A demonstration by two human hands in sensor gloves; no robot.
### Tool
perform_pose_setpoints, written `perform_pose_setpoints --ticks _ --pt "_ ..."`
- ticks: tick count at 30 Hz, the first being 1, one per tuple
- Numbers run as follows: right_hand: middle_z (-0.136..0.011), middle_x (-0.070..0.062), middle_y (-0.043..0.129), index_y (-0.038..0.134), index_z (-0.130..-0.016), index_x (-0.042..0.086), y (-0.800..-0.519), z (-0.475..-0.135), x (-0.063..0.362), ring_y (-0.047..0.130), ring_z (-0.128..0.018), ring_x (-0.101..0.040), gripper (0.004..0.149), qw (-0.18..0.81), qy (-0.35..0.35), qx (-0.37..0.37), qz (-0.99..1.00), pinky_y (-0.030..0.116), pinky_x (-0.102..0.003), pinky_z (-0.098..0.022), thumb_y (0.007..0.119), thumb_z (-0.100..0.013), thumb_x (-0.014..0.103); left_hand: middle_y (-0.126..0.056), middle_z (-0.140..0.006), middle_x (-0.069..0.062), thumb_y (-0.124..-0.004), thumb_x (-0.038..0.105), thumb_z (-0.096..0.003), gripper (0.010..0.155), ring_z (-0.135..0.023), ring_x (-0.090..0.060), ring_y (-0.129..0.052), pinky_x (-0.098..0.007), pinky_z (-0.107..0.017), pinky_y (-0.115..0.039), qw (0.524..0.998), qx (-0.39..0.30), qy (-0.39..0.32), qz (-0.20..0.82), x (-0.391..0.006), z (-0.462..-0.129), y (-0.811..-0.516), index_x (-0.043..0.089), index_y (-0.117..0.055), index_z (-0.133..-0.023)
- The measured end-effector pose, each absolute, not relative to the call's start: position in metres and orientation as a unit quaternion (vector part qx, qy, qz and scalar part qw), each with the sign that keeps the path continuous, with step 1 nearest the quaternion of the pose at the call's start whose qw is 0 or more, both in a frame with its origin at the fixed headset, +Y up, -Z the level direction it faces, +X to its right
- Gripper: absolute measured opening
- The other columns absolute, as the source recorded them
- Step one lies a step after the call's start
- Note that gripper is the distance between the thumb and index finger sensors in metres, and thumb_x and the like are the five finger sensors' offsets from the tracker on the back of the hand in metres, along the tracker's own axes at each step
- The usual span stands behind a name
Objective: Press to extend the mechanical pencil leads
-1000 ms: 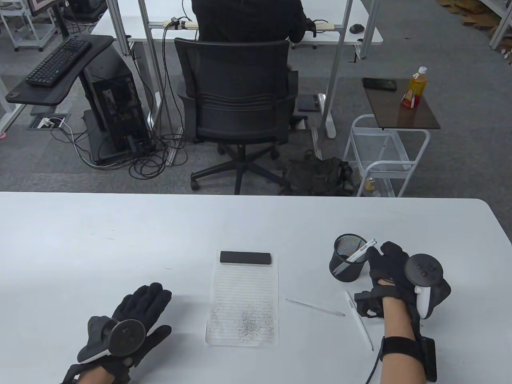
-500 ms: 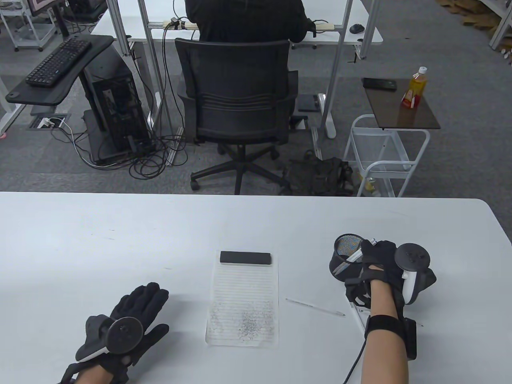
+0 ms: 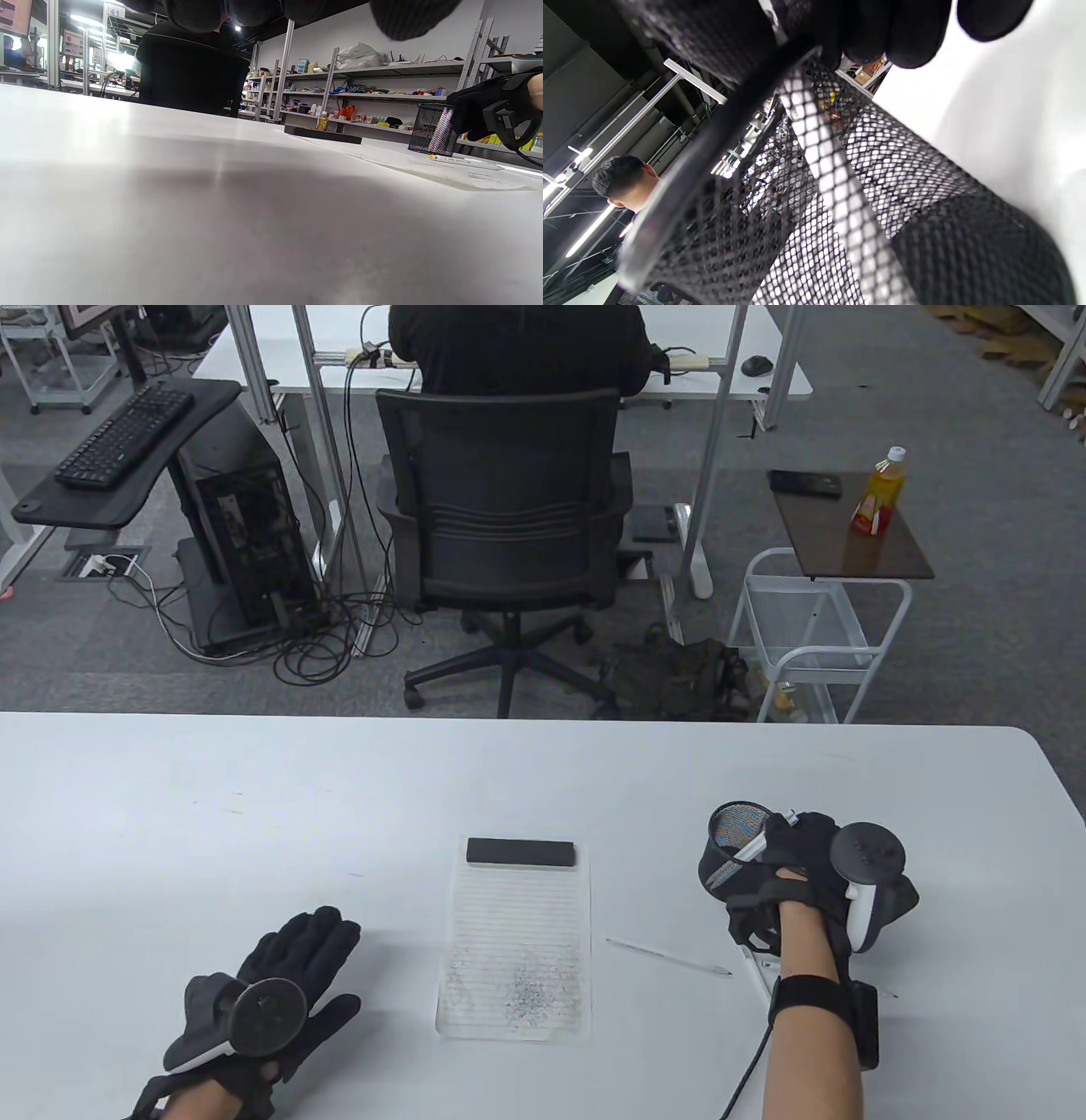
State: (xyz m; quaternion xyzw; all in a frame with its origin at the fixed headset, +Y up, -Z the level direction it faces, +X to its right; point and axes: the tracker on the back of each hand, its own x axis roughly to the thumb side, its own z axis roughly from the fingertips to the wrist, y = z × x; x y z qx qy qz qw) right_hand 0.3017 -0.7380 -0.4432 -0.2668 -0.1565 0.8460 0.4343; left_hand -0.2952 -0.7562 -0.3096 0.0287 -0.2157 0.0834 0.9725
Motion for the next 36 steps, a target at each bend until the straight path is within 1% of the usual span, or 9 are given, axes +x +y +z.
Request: perform_pose_setpoints --ticks 5,12,17,21,24,26,27,31,36 --pt "-0.095 -0.019 0.073 0.084 -0.084 0.007 -0.731 -0.439 0.303 0.082 -0.083 -0.051 0.045 0.445 -0.167 -0.257 0.841 0.070 -0.069 -0.060 0.094 -0.051 0.035 -0.047 -0.120 -0.012 -0.070 0.060 -0.0460 0.080 -0.109 -0.046 -0.058 -0.063 -0.075 -0.055 0.972 0.030 -0.218 0.086 -0.295 -0.309 -0.755 0.026 -0.045 -0.114" --pt "-0.095 -0.020 0.072 0.082 -0.085 0.006 -0.702 -0.426 0.307 0.081 -0.084 -0.051 0.046 0.467 -0.214 -0.228 0.827 0.070 -0.069 -0.060 0.092 -0.051 0.036 -0.048 -0.120 -0.012 -0.070 0.060 -0.0460 0.080 -0.108 -0.046 -0.058 -0.063 -0.074 -0.055 0.969 0.041 -0.226 0.086 -0.293 -0.306 -0.752 0.026 -0.046 -0.114" --pt "-0.096 -0.022 0.072 0.081 -0.087 0.006 -0.662 -0.409 0.303 0.081 -0.085 -0.051 0.047 0.488 -0.268 -0.167 0.814 0.070 -0.070 -0.061 0.092 -0.051 0.035 -0.048 -0.120 -0.012 -0.070 0.060 -0.0460 0.080 -0.108 -0.046 -0.058 -0.063 -0.074 -0.055 0.969 0.046 -0.226 0.086 -0.293 -0.306 -0.751 0.026 -0.046 -0.114" --pt "-0.096 -0.022 0.073 0.080 -0.087 0.006 -0.628 -0.392 0.286 0.082 -0.085 -0.051 0.047 0.512 -0.319 -0.096 0.792 0.070 -0.070 -0.061 0.091 -0.051 0.034 -0.048 -0.120 -0.012 -0.070 0.060 -0.0460 0.080 -0.108 -0.046 -0.058 -0.063 -0.074 -0.055 0.969 0.049 -0.226 0.087 -0.294 -0.306 -0.751 0.026 -0.045 -0.114" --pt "-0.097 -0.022 0.072 0.079 -0.088 0.007 -0.616 -0.383 0.267 0.082 -0.086 -0.051 0.047 0.552 -0.335 -0.037 0.763 0.070 -0.071 -0.061 0.090 -0.051 0.033 -0.048 -0.120 -0.012 -0.070 0.060 -0.0460 0.080 -0.108 -0.046 -0.058 -0.063 -0.074 -0.055 0.969 0.049 -0.227 0.087 -0.294 -0.306 -0.752 0.026 -0.045 -0.114" --pt "-0.098 -0.024 0.072 0.079 -0.089 0.007 -0.614 -0.380 0.247 0.081 -0.087 -0.054 0.046 0.609 -0.321 0.018 0.725 0.069 -0.073 -0.061 0.090 -0.051 0.031 -0.048 -0.120 -0.012 -0.070 0.060 -0.0459 0.080 -0.109 -0.046 -0.058 -0.063 -0.074 -0.055 0.969 0.048 -0.227 0.087 -0.293 -0.305 -0.752 0.026 -0.045 -0.114" --pt "-0.099 -0.025 0.071 0.079 -0.090 0.007 -0.616 -0.379 0.236 0.080 -0.088 -0.054 0.046 0.646 -0.296 0.047 0.702 0.068 -0.074 -0.061 0.089 -0.051 0.030 -0.048 -0.120 -0.012 -0.070 0.060 -0.0459 0.080 -0.108 -0.046 -0.058 -0.063 -0.074 -0.055 0.969 0.048 -0.227 0.087 -0.293 -0.305 -0.752 0.026 -0.045 -0.114" --pt "-0.100 -0.026 0.071 0.077 -0.091 0.006 -0.637 -0.378 0.196 0.079 -0.089 -0.056 0.047 0.725 -0.245 0.102 0.635 0.065 -0.077 -0.062 0.088 -0.052 0.029 -0.048 -0.120 -0.012 -0.070 0.060 -0.0458 0.080 -0.108 -0.046 -0.059 -0.063 -0.074 -0.055 0.969 0.046 -0.228 0.087 -0.292 -0.305 -0.753 0.026 -0.046 -0.114" --pt "-0.097 -0.025 0.074 0.075 -0.092 0.005 -0.678 -0.378 0.154 0.083 -0.086 -0.055 0.046 0.777 -0.183 0.105 0.593 0.068 -0.077 -0.060 0.086 -0.053 0.029 -0.048 -0.120 -0.012 -0.070 0.060 -0.0459 0.080 -0.108 -0.046 -0.058 -0.063 -0.074 -0.055 0.968 0.050 -0.228 0.089 -0.292 -0.304 -0.753 0.026 -0.045 -0.114"
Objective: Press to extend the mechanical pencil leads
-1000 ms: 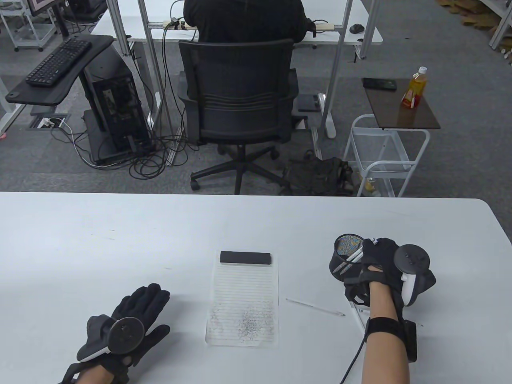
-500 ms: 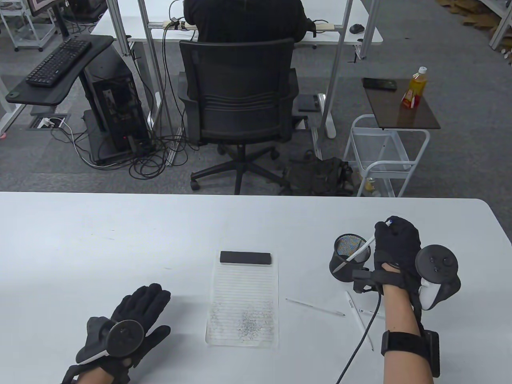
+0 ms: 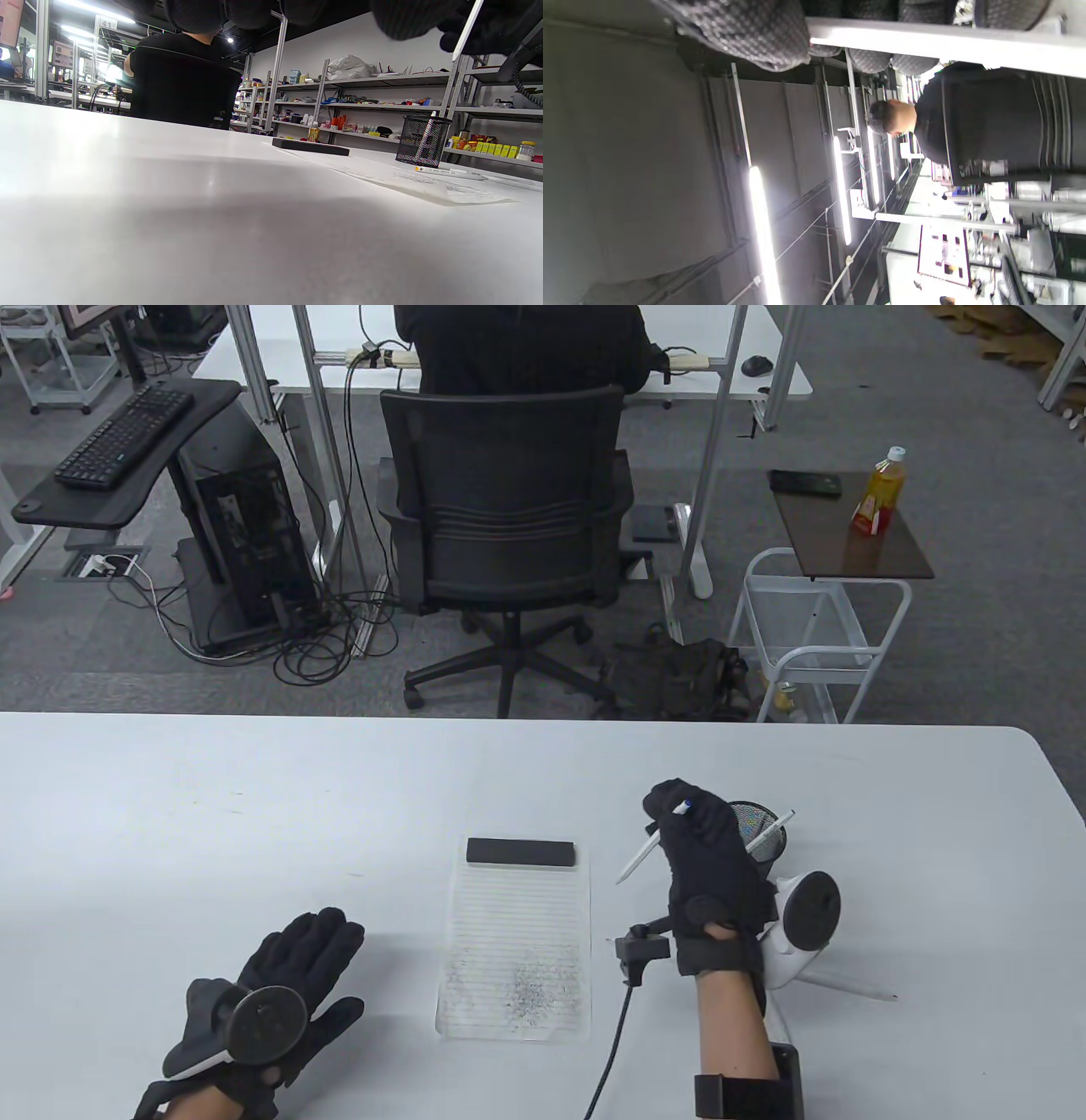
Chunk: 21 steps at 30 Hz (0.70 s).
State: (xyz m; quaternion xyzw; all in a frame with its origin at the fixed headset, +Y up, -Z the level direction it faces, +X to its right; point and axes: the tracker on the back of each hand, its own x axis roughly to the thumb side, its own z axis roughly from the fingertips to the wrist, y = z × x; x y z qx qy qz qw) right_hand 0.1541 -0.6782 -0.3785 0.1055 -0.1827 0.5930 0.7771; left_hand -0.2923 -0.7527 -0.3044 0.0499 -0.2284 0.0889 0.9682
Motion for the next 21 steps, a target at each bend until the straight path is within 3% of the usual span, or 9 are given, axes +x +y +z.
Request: perform_pose_setpoints --ticks 7,11,14,17,21 --pt "-0.101 -0.025 0.068 0.067 -0.096 0.009 -0.717 -0.386 0.129 0.068 -0.096 -0.060 0.044 0.834 -0.081 0.104 0.536 0.050 -0.084 -0.063 0.077 -0.056 0.023 -0.048 -0.120 -0.012 -0.070 0.060 -0.0460 0.080 -0.109 -0.046 -0.058 -0.063 -0.074 -0.055 0.967 0.047 -0.232 0.093 -0.292 -0.304 -0.753 0.026 -0.045 -0.114" --pt "-0.105 -0.026 0.063 0.062 -0.101 0.017 -0.732 -0.389 0.124 0.058 -0.101 -0.063 0.043 0.847 -0.037 0.121 0.516 0.035 -0.085 -0.063 0.069 -0.059 0.025 -0.048 -0.120 -0.012 -0.070 0.060 -0.0459 0.080 -0.108 -0.046 -0.058 -0.063 -0.075 -0.055 0.967 0.045 -0.234 0.092 -0.291 -0.304 -0.754 0.026 -0.045 -0.114" --pt "-0.101 -0.018 0.067 0.064 -0.103 0.030 -0.744 -0.389 0.119 0.063 -0.098 -0.058 0.040 0.856 -0.013 0.156 0.493 0.029 -0.083 -0.064 0.065 -0.062 0.028 -0.048 -0.120 -0.012 -0.070 0.060 -0.0458 0.081 -0.108 -0.046 -0.058 -0.063 -0.075 -0.055 0.967 0.050 -0.233 0.091 -0.291 -0.304 -0.753 0.026 -0.045 -0.114" --pt "-0.091 -0.013 0.070 0.063 -0.104 0.031 -0.751 -0.388 0.116 0.071 -0.081 -0.048 0.040 0.857 0.004 0.151 0.493 0.035 -0.085 -0.063 0.062 -0.063 0.032 -0.048 -0.120 -0.012 -0.070 0.060 -0.0459 0.081 -0.109 -0.046 -0.058 -0.063 -0.075 -0.055 0.967 0.051 -0.232 0.093 -0.291 -0.304 -0.753 0.026 -0.045 -0.114" --pt "-0.083 -0.012 0.074 0.062 -0.103 0.017 -0.758 -0.388 0.114 0.075 -0.068 -0.044 0.053 0.865 -0.031 0.129 0.484 0.050 -0.080 -0.061 0.062 -0.063 0.052 -0.048 -0.120 -0.012 -0.070 0.060 -0.0459 0.081 -0.108 -0.046 -0.059 -0.063 -0.074 -0.055 0.967 0.049 -0.232 0.091 -0.290 -0.304 -0.753 0.026 -0.045 -0.114"
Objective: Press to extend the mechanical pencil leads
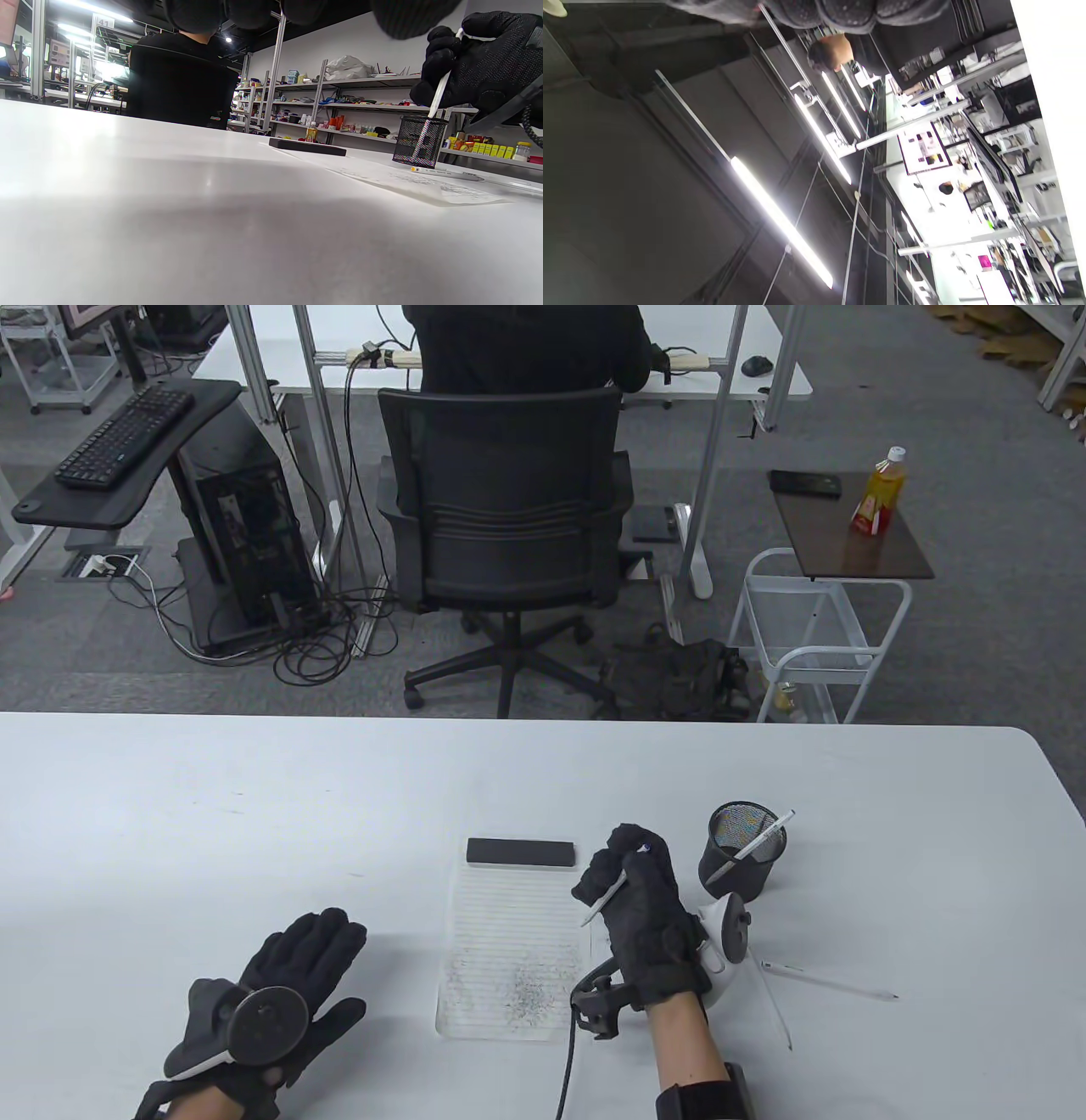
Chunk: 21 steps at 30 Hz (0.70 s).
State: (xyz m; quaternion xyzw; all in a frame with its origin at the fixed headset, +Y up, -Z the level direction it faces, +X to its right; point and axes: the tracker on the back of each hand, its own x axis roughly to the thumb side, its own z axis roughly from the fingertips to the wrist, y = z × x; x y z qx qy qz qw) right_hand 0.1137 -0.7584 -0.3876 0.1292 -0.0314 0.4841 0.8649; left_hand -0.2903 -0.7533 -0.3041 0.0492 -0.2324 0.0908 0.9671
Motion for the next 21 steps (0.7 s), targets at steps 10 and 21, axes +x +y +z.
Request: perform_pose_setpoints --ticks 10,21 --pt "-0.058 -0.010 0.086 0.082 -0.083 0.009 -0.775 -0.389 0.112 0.082 -0.046 -0.039 0.061 0.885 -0.039 0.120 0.448 0.065 -0.070 -0.052 0.059 -0.061 0.060 -0.048 -0.120 -0.012 -0.070 0.060 -0.0459 0.080 -0.108 -0.046 -0.058 -0.063 -0.074 -0.055 0.967 0.046 -0.235 0.090 -0.289 -0.304 -0.754 0.026 -0.045 -0.114" --pt "-0.050 -0.009 0.086 0.084 -0.078 0.006 -0.774 -0.390 0.112 0.083 -0.040 -0.037 0.061 0.897 -0.049 0.140 0.417 0.067 -0.069 -0.050 0.058 -0.060 0.059 -0.048 -0.120 -0.012 -0.070 0.060 -0.0460 0.080 -0.109 -0.046 -0.058 -0.063 -0.075 -0.055 0.967 0.044 -0.235 0.088 -0.289 -0.304 -0.754 0.026 -0.045 -0.114"
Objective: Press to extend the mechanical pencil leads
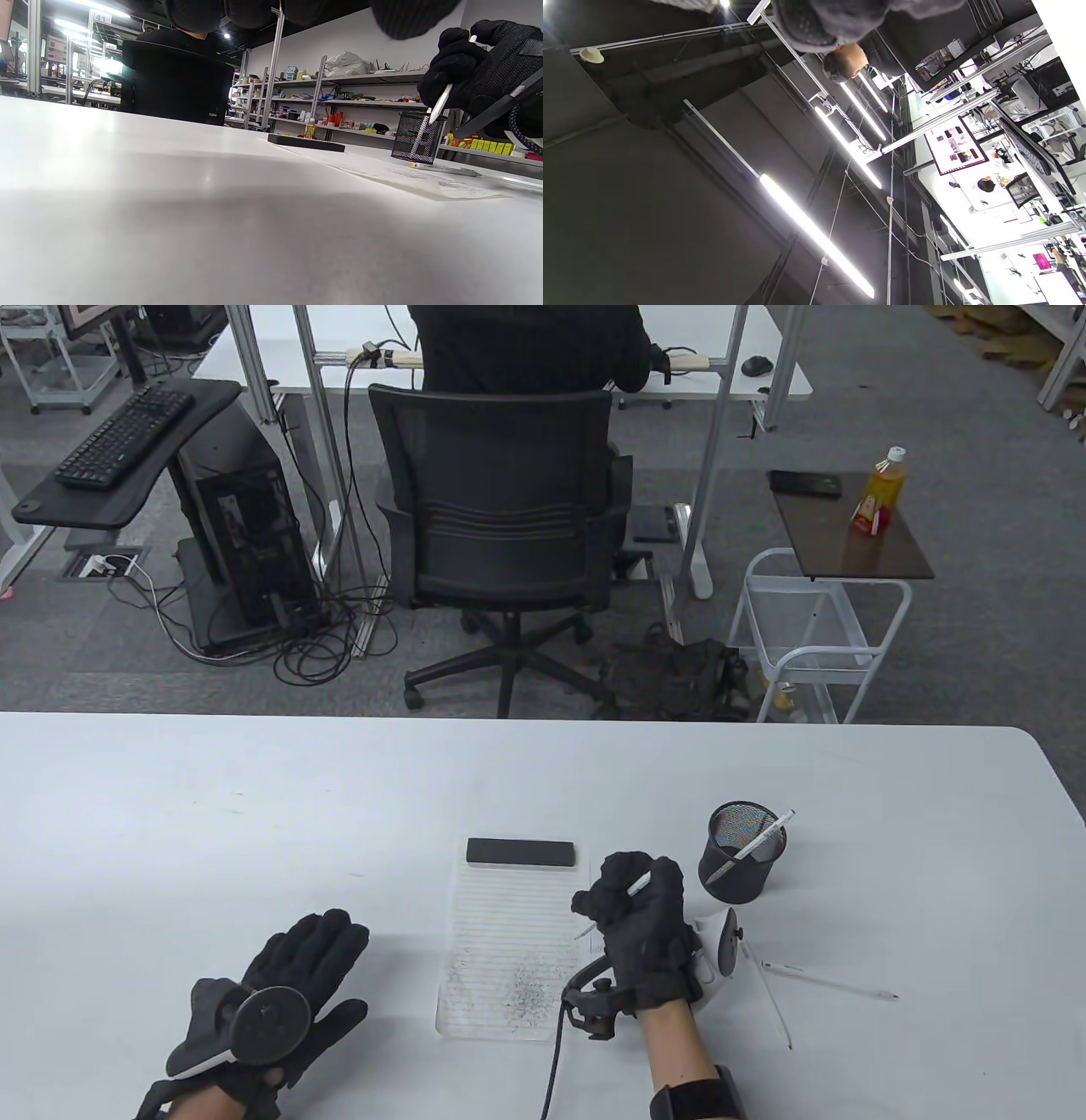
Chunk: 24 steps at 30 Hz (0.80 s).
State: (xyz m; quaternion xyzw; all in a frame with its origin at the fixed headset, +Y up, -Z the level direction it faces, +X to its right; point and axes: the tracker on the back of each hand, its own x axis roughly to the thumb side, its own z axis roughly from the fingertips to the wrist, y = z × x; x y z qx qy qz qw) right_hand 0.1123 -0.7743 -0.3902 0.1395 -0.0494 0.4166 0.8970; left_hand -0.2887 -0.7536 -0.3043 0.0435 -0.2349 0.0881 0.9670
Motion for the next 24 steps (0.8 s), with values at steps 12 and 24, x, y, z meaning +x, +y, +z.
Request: perform_pose_setpoints --ticks 12,24 --pt "-0.048 -0.008 0.086 0.084 -0.077 0.006 -0.7732 -0.3886 0.1121 0.084 -0.039 -0.037 0.058 0.903 -0.054 0.144 0.401 0.068 -0.069 -0.050 0.059 -0.061 0.055 -0.048 -0.120 -0.012 -0.070 0.060 -0.0460 0.080 -0.109 -0.046 -0.058 -0.063 -0.075 -0.055 0.967 0.045 -0.236 0.086 -0.2883 -0.3043 -0.7530 0.026 -0.045 -0.114" --pt "-0.047 -0.008 0.086 0.084 -0.077 0.005 -0.7753 -0.3890 0.1102 0.084 -0.039 -0.037 0.053 0.899 -0.053 0.147 0.409 0.068 -0.070 -0.050 0.059 -0.061 0.049 -0.048 -0.120 -0.012 -0.070 0.060 -0.0459 0.080 -0.109 -0.046 -0.058 -0.063 -0.075 -0.055 0.967 0.044 -0.238 0.086 -0.2876 -0.3045 -0.7534 0.026 -0.045 -0.114"
